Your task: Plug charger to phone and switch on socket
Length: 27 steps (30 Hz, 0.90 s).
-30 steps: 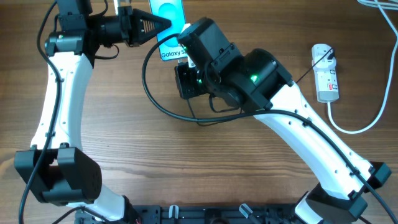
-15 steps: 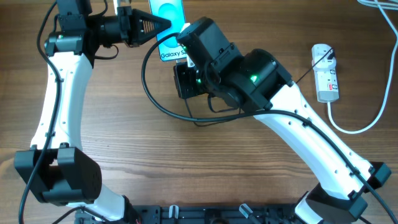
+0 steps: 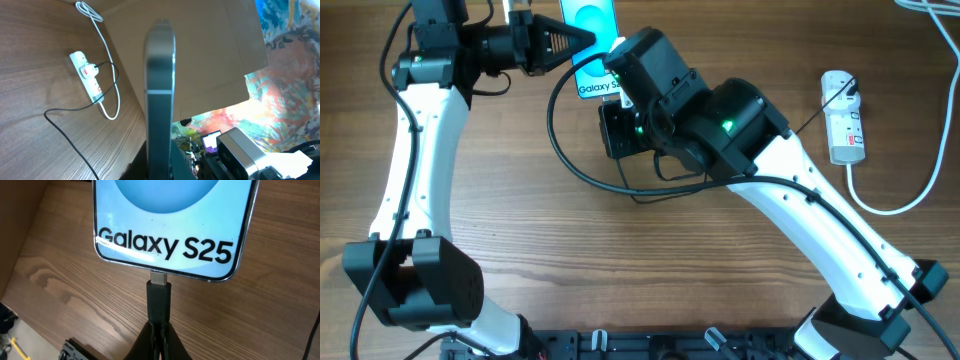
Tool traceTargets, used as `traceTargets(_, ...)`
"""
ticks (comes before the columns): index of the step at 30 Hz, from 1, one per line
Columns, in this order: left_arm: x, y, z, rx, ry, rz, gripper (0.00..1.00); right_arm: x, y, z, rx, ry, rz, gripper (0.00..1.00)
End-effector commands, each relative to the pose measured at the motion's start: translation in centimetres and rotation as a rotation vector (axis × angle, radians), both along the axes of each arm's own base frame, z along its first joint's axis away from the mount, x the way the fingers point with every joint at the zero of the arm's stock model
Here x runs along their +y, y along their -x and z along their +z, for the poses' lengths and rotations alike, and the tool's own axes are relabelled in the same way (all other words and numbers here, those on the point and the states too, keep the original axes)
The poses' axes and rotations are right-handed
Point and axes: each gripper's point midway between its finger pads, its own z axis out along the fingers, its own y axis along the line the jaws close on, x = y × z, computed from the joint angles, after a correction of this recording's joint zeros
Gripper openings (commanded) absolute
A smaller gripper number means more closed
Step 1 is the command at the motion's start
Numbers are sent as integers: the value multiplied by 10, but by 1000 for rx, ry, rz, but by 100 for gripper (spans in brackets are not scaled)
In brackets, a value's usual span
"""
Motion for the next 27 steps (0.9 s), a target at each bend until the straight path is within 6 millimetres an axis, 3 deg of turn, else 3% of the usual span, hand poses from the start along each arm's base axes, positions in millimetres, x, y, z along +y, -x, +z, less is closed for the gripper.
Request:
traceTargets(1, -3, 6, 6, -20, 21, -38, 4, 4, -1, -7, 18, 4, 2, 4)
traceTargets(27, -3, 5, 6, -19, 21, -37, 4, 4, 1, -8, 25, 10, 15, 4)
